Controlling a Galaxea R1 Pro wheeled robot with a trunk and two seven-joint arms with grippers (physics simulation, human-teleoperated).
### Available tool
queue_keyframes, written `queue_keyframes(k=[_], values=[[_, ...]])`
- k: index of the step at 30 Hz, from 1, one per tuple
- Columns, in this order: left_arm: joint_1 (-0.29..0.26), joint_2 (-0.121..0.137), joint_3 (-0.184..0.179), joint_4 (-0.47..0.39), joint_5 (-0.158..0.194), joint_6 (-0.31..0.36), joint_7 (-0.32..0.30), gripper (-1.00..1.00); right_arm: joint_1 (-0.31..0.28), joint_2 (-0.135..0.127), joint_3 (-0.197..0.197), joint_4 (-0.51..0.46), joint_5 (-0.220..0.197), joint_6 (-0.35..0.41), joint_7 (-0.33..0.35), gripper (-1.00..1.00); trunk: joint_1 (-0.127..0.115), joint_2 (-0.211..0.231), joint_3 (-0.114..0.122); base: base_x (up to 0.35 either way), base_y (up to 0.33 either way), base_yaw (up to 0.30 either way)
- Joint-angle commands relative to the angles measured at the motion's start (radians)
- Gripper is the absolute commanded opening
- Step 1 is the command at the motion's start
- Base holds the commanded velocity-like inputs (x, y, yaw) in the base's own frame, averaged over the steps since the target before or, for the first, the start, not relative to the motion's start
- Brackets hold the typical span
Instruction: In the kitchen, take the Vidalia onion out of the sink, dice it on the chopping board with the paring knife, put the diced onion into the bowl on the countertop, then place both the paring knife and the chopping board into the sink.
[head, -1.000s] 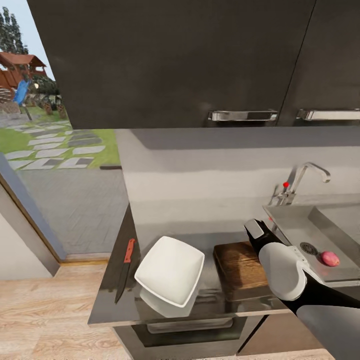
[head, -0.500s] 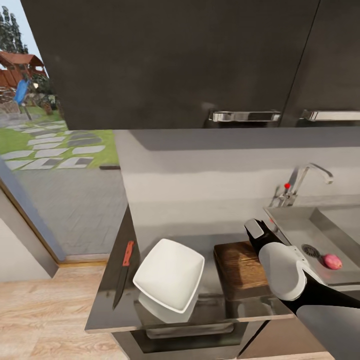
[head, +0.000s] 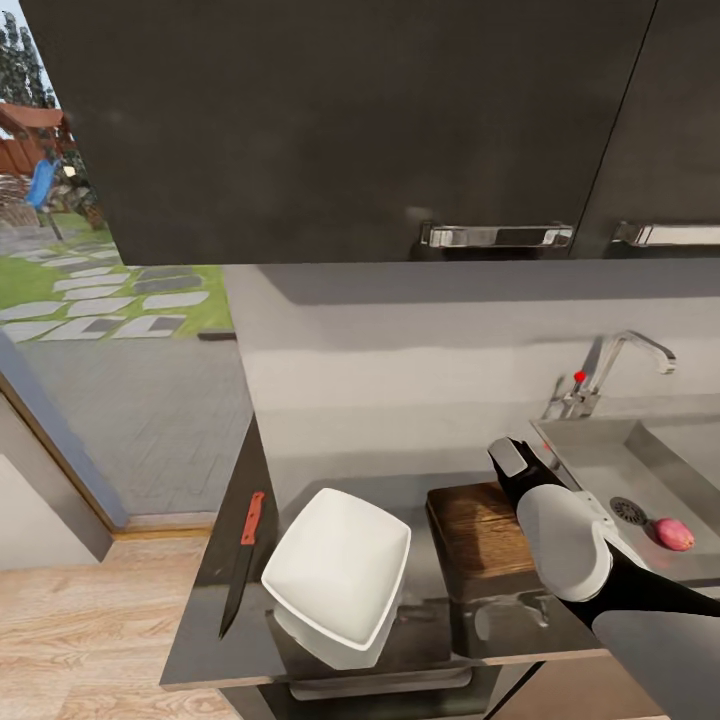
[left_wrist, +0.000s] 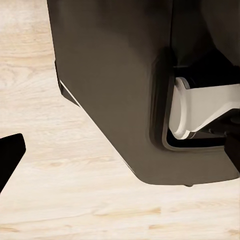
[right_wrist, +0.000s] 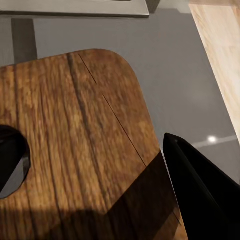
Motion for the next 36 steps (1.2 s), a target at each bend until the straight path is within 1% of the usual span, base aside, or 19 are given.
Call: queue_keyframes(k=[1, 4, 5, 19, 25, 27, 29, 30, 31, 32, 33, 34, 36], values=[[0.0, 0.0, -0.003, 0.0, 0.001, -0.004, -0.001, 1.0, -0.001, 0.0, 0.002, -0.001, -0.005, -0.01, -0.002, -1.0, 0.001, -0.002, -0.002, 0.001, 0.0, 0.0], [0.0, 0.0, -0.003, 0.0, 0.001, -0.004, -0.001, 1.0, -0.001, 0.001, 0.002, -0.001, -0.006, -0.01, -0.001, -1.0, 0.001, -0.002, -0.002, 0.0, 0.0, 0.0], [0.0, 0.0, -0.003, 0.0, 0.001, -0.004, -0.001, 1.0, -0.001, 0.001, 0.002, -0.001, -0.006, -0.01, -0.001, 1.0, 0.001, -0.002, -0.002, 0.0, 0.0, 0.0], [0.0, 0.0, -0.003, 0.0, 0.001, -0.004, -0.001, 1.0, -0.001, 0.006, 0.001, -0.005, -0.005, -0.011, -0.003, 1.0, 0.001, -0.002, -0.002, 0.0, 0.0, 0.0], [0.0, 0.0, -0.003, 0.0, 0.001, -0.004, -0.001, 1.0, -0.001, 0.012, 0.003, -0.024, -0.005, -0.011, -0.031, 1.0, 0.001, -0.002, -0.002, 0.0, 0.0, 0.0], [0.0, 0.0, -0.003, 0.0, 0.001, -0.004, -0.001, 1.0, 0.0, 0.018, 0.004, -0.045, -0.004, -0.009, -0.045, 1.0, 0.001, -0.002, -0.002, 0.0, 0.0, 0.0], [0.0, 0.0, -0.003, 0.0, 0.0, -0.004, -0.001, 1.0, -0.001, 0.031, 0.005, -0.079, -0.003, -0.005, -0.056, 1.0, 0.001, -0.002, -0.002, 0.0, 0.0, 0.0], [0.0, 0.0, -0.003, 0.0, 0.0, -0.004, 0.0, 1.0, -0.001, 0.084, 0.011, -0.194, 0.001, 0.036, -0.067, 1.0, 0.001, -0.002, -0.002, 0.0, 0.0, 0.0], [0.0, 0.0, -0.002, 0.0, 0.0, -0.004, 0.0, 1.0, -0.001, 0.096, 0.017, -0.218, 0.002, 0.051, -0.068, 1.0, 0.001, -0.002, -0.002, 0.0, 0.0, 0.0], [0.0, 0.0, -0.002, -0.001, 0.0, -0.004, 0.0, 1.0, 0.0, 0.117, 0.035, -0.271, 0.004, 0.086, -0.07, 1.0, 0.001, -0.002, -0.002, 0.0, 0.0, 0.0], [0.0, 0.0, -0.002, -0.001, 0.0, -0.004, 0.0, 1.0, -0.001, 0.117, 0.049, -0.298, 0.004, 0.106, -0.07, 1.0, 0.001, -0.002, -0.002, 0.0, 0.0, 0.0], [0.0, 0.0, -0.002, -0.001, 0.0, -0.004, 0.0, 1.0, -0.001, 0.117, 0.082, -0.355, 0.004, 0.145, -0.071, 1.0, 0.001, -0.002, -0.002, 0.0, 0.0, 0.0], [0.0, 0.0, -0.002, -0.001, 0.0, -0.004, 0.0, 1.0, -0.001, 0.117, 0.117, -0.407, 0.003, 0.181, -0.071, 1.0, 0.001, -0.002, -0.002, 0.0, 0.0, 0.0]])
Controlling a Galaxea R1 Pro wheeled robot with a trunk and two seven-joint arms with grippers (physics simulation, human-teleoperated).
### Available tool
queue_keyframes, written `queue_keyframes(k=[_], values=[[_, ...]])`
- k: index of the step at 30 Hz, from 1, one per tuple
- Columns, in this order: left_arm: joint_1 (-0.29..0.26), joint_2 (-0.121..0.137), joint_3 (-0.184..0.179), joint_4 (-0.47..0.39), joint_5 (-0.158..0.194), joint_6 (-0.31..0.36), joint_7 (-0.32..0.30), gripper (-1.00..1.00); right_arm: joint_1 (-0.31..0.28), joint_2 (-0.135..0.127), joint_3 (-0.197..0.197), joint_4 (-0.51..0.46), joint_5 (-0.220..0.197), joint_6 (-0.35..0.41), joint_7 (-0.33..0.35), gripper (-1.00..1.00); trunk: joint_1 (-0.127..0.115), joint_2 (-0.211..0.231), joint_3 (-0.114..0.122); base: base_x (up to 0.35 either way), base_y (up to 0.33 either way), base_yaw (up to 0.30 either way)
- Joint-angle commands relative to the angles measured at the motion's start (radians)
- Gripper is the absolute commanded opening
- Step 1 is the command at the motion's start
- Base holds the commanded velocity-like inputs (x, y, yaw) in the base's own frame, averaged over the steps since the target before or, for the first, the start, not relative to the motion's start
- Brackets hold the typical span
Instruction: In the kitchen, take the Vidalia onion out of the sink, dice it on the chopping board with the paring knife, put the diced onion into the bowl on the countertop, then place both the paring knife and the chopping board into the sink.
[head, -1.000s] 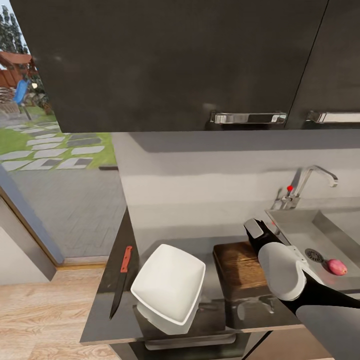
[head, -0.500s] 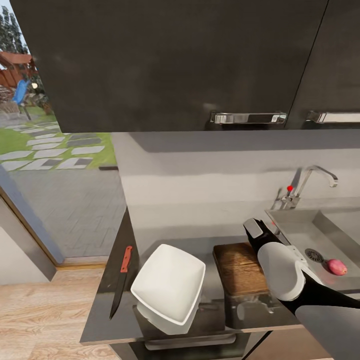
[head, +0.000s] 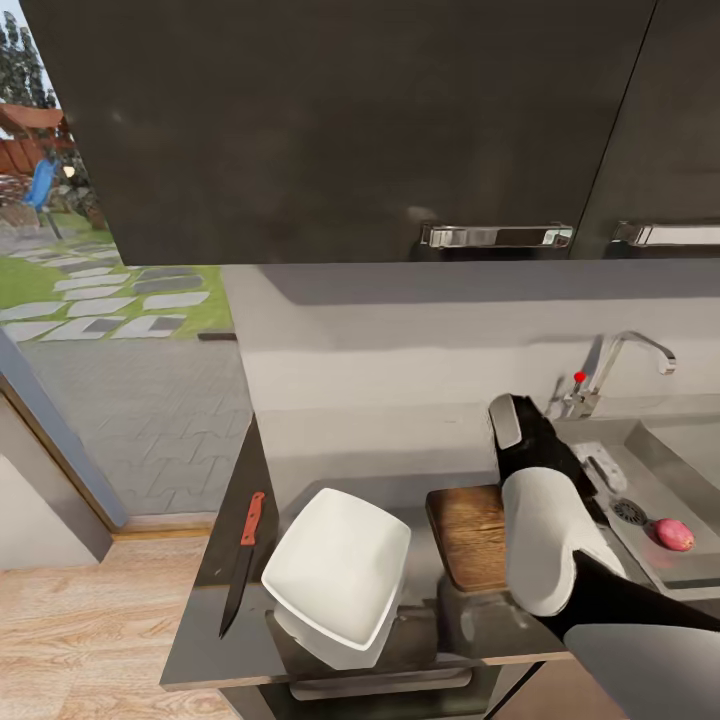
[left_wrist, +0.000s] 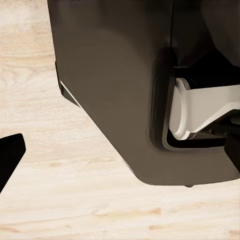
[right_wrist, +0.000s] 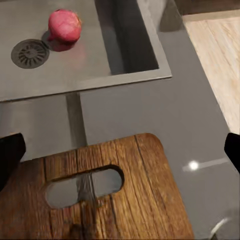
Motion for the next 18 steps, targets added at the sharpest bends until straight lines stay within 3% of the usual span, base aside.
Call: queue_keyframes(k=[1, 5, 6, 9, 13, 18], values=[[0.0, 0.0, -0.003, 0.0, 0.001, -0.004, 0.0, 1.0, -0.001, 0.001, 0.029, -0.047, -0.003, 0.038, -0.002, 1.0, 0.001, -0.002, -0.002, 0.0, 0.0, 0.0], [0.0, 0.001, -0.003, -0.004, 0.001, -0.004, 0.0, 1.0, -0.001, 0.001, 0.096, -0.122, -0.007, 0.113, -0.002, 1.0, 0.001, -0.002, -0.002, 0.0, 0.0, 0.0], [0.0, 0.001, -0.003, -0.013, 0.001, -0.004, 0.0, 1.0, -0.001, 0.001, 0.13, -0.137, -0.007, 0.141, 0.0, 1.0, 0.001, -0.002, -0.002, 0.0, 0.0, 0.0], [0.0, 0.001, -0.003, -0.017, 0.001, -0.004, 0.001, 1.0, -0.001, 0.001, 0.173, -0.141, -0.008, 0.15, 0.003, 1.0, 0.001, -0.002, -0.002, 0.0, 0.0, 0.0], [0.0, 0.002, -0.002, -0.02, 0.001, -0.004, 0.001, 1.0, -0.001, 0.001, 0.259, -0.144, -0.01, 0.155, 0.006, 1.0, 0.001, -0.002, -0.002, 0.0, 0.0, 0.0], [0.0, 0.004, -0.001, -0.023, 0.002, -0.004, 0.001, 1.0, -0.001, 0.001, 0.305, -0.145, -0.01, 0.159, 0.017, 1.0, 0.001, -0.002, -0.002, 0.0, 0.0, 0.0]])
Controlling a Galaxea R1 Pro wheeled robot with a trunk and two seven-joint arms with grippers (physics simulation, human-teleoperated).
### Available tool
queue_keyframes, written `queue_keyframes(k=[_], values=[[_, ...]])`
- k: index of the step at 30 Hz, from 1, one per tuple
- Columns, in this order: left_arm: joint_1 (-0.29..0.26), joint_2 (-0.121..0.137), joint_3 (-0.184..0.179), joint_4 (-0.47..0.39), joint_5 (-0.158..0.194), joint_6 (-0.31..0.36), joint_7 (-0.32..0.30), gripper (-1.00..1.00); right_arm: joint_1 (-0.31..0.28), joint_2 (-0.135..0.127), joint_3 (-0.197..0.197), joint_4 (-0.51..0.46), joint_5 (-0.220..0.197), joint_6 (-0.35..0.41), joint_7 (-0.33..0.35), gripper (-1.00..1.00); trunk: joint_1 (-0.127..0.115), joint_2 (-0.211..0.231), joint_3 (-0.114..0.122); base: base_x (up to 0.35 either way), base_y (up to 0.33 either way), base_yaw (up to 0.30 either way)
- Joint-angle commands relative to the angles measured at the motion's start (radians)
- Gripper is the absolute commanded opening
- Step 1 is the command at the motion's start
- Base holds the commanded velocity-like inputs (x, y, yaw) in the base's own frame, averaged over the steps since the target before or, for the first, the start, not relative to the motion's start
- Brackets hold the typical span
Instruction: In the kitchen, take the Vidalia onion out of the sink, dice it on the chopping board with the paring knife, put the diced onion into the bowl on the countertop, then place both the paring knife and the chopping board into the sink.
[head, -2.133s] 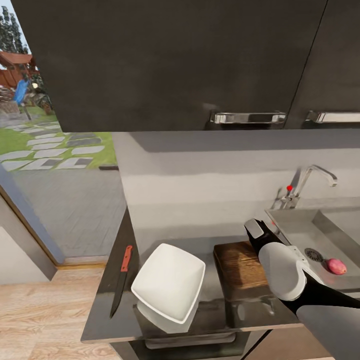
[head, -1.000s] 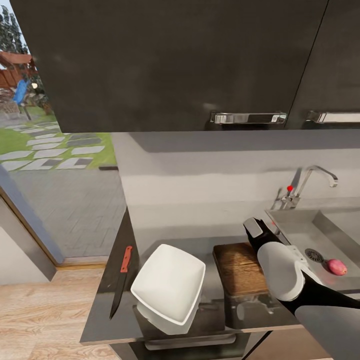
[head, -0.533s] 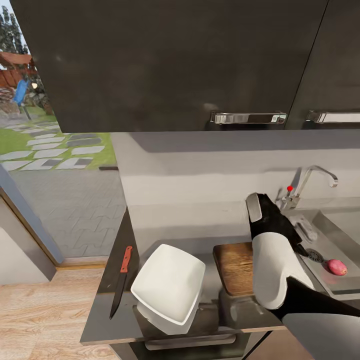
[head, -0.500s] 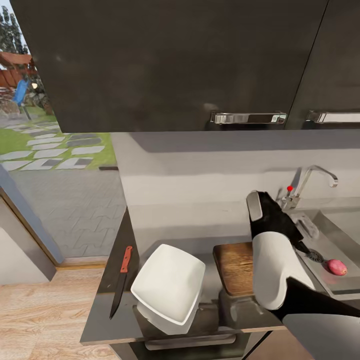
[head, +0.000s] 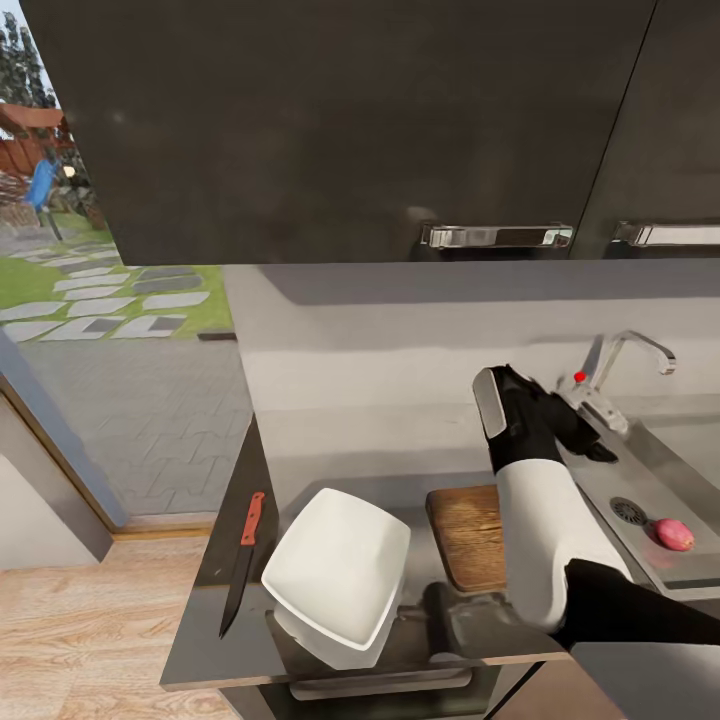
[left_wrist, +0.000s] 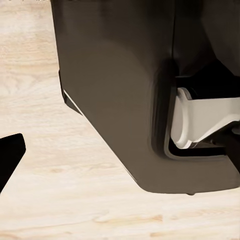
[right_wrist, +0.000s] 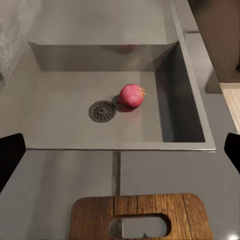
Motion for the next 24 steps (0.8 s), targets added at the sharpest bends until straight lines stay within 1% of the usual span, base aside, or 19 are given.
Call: queue_keyframes(k=[1, 3, 5, 7, 8, 9, 10, 12, 14, 16, 17, 19, 20, 21, 22, 24], values=[[0.0, 0.001, -0.003, -0.004, 0.001, -0.003, 0.0, 1.0, -0.001, 0.001, 0.013, -0.002, -0.002, 0.017, 0.012, 1.0, 0.001, -0.002, -0.002, 0.0, 0.0, 0.0], [0.0, 0.001, -0.003, -0.007, 0.002, -0.003, 0.0, 1.0, -0.001, 0.001, 0.026, -0.007, -0.002, 0.029, 0.036, 1.0, 0.001, -0.002, -0.002, 0.0, 0.0, 0.0], [0.0, 0.003, -0.002, -0.01, 0.003, -0.003, 0.0, 1.0, -0.001, 0.001, 0.041, -0.02, -0.003, 0.071, 0.106, 1.0, 0.001, -0.002, -0.002, 0.0, 0.0, 0.0], [0.0, 0.003, -0.002, -0.011, 0.004, -0.003, 0.0, 1.0, -0.001, 0.001, 0.045, -0.027, -0.003, 0.096, 0.15, 1.0, 0.001, -0.002, -0.002, 0.0, 0.0, 0.0], [0.0, 0.004, -0.001, -0.012, 0.005, -0.003, 0.0, 1.0, -0.001, 0.001, 0.047, -0.036, -0.002, 0.121, 0.201, 1.0, 0.001, -0.002, -0.002, 0.0, 0.0, 0.0], [0.0, 0.004, -0.001, -0.013, 0.005, -0.004, 0.0, 1.0, 0.0, 0.001, 0.048, -0.043, -0.002, 0.133, 0.227, 1.0, 0.001, -0.002, -0.002, 0.0, 0.0, 0.0], [0.0, 0.005, 0.0, -0.015, 0.006, -0.004, 0.0, 1.0, 0.004, 0.001, 0.049, -0.062, -0.002, 0.155, 0.283, 1.0, 0.001, -0.002, -0.002, 0.0, 0.0, 0.0], [0.0, 0.006, 0.001, -0.02, 0.007, -0.004, 0.0, 1.0, 0.015, 0.001, 0.05, -0.088, -0.001, 0.177, 0.34, 1.0, 0.001, -0.002, -0.002, 0.0, 0.0, 0.0], [0.0, 0.009, 0.001, -0.034, 0.007, -0.004, 0.0, 1.0, 0.06, 0.001, 0.051, -0.162, 0.002, 0.224, 0.454, 1.0, 0.001, -0.002, -0.002, 0.0, 0.0, 0.0], [0.0, 0.011, 0.001, -0.041, 0.008, -0.004, 0.0, 1.0, 0.091, 0.001, 0.055, -0.208, 0.004, 0.247, 0.513, 1.0, 0.001, -0.002, -0.002, 0.0, 0.0, 0.0], [0.0, 0.014, 0.001, -0.045, 0.008, -0.004, 0.0, 1.0, 0.125, 0.001, 0.063, -0.259, 0.005, 0.268, 0.576, 1.0, 0.001, -0.002, -0.002, 0.0, 0.0, 0.0], [0.0, 0.017, 0.002, -0.048, 0.008, -0.004, 0.0, 1.0, 0.159, 0.001, 0.08, -0.31, 0.007, 0.288, 0.641, 1.0, 0.001, -0.002, -0.002, 0.0, 0.0, 0.0], [0.0, 0.019, 0.002, -0.05, 0.009, -0.004, 0.0, 1.0, 0.193, 0.001, 0.107, -0.36, 0.008, 0.307, 0.707, 1.0, 0.001, -0.002, -0.002, 0.0, 0.0, 0.0], [0.0, 0.02, 0.002, -0.051, 0.009, -0.004, 0.0, 1.0, 0.209, 0.001, 0.123, -0.384, 0.009, 0.316, 0.739, 1.0, 0.001, -0.002, -0.002, 0.0, 0.0, 0.0], [0.0, 0.021, 0.002, -0.052, 0.009, -0.004, 0.0, 1.0, 0.243, 0.001, 0.156, -0.428, 0.011, 0.333, 0.798, 1.0, 0.001, -0.002, -0.002, 0.0, 0.0, 0.0], [0.0, 0.022, 0.002, -0.053, 0.009, -0.004, 0.0, 1.0, 0.276, 0.001, 0.184, -0.466, 0.014, 0.344, 0.848, 1.0, 0.001, -0.002, -0.002, 0.0, 0.0, 0.0]])
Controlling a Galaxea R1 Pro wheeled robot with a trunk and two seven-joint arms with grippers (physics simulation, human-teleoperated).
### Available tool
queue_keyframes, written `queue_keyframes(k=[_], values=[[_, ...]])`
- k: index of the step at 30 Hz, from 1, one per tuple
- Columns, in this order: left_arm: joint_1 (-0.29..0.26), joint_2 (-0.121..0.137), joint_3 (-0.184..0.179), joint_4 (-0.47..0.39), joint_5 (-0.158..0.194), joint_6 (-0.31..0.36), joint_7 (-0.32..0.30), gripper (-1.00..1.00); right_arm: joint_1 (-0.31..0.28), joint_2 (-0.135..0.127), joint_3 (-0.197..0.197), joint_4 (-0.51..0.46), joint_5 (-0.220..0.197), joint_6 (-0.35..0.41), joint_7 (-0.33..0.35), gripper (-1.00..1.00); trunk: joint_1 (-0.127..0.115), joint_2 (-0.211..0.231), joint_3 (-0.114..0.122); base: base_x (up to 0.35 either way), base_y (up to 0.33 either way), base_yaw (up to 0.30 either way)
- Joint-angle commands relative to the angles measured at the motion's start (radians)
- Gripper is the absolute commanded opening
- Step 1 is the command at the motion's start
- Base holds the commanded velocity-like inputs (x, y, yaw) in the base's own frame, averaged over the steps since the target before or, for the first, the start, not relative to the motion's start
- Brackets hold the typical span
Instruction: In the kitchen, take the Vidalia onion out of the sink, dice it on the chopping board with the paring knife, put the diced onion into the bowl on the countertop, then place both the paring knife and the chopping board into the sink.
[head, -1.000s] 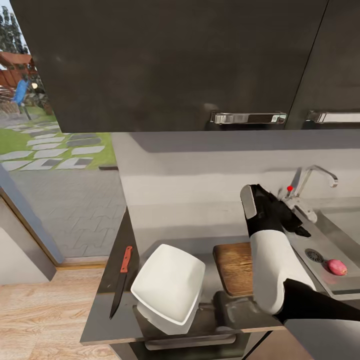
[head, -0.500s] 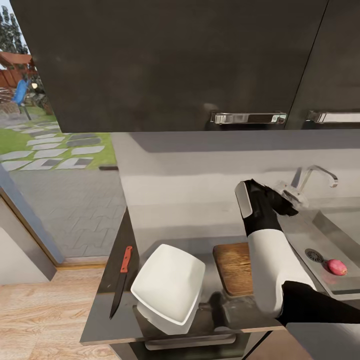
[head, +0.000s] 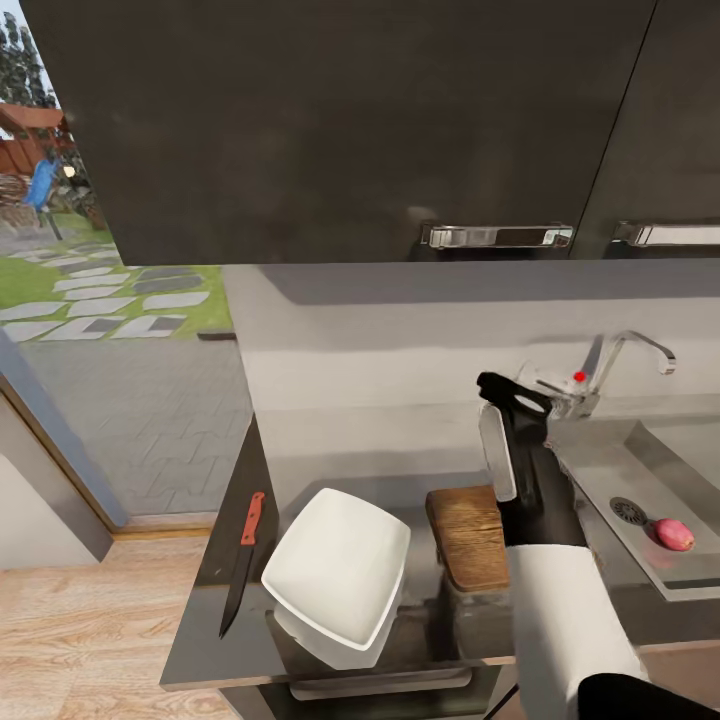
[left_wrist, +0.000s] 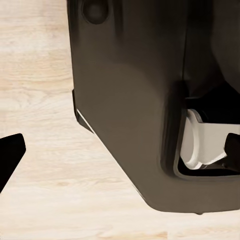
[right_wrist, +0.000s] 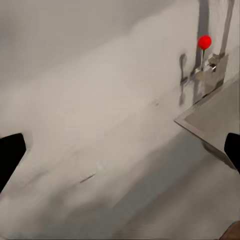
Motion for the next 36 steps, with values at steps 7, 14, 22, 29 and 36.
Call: queue_keyframes(k=[7, 14, 22, 29, 36], values=[[0.0, 0.012, -0.002, -0.001, 0.003, -0.003, 0.0, 1.0, 0.181, 0.0, 0.082, -0.187, 0.007, 0.021, 0.239, 1.0, 0.001, -0.002, -0.002, 0.0, 0.0, 0.0], [0.0, 0.016, -0.001, -0.003, 0.004, -0.004, 0.0, 1.0, 0.33, -0.089, 0.097, -0.255, 0.014, -0.008, 0.622, 1.0, 0.001, -0.002, -0.002, 0.0, 0.0, 0.0], [0.0, 0.016, -0.001, -0.003, 0.004, -0.004, 0.0, 1.0, 0.384, -0.093, 0.099, -0.254, 0.134, -0.103, 0.668, 1.0, 0.001, -0.002, -0.002, -0.091, 0.0, 0.0], [0.0, 0.016, -0.001, -0.003, 0.004, -0.009, 0.0, 1.0, 0.402, -0.093, 0.099, -0.247, 0.158, -0.118, 0.675, 1.0, 0.001, -0.002, -0.002, -0.194, 0.0, 0.0], [0.0, 0.015, -0.002, -0.002, 0.004, -0.038, 0.0, 1.0, 0.406, -0.093, 0.098, -0.246, 0.163, -0.137, 0.688, 1.0, 0.001, -0.002, -0.002, -0.251, 0.0, 0.0]])
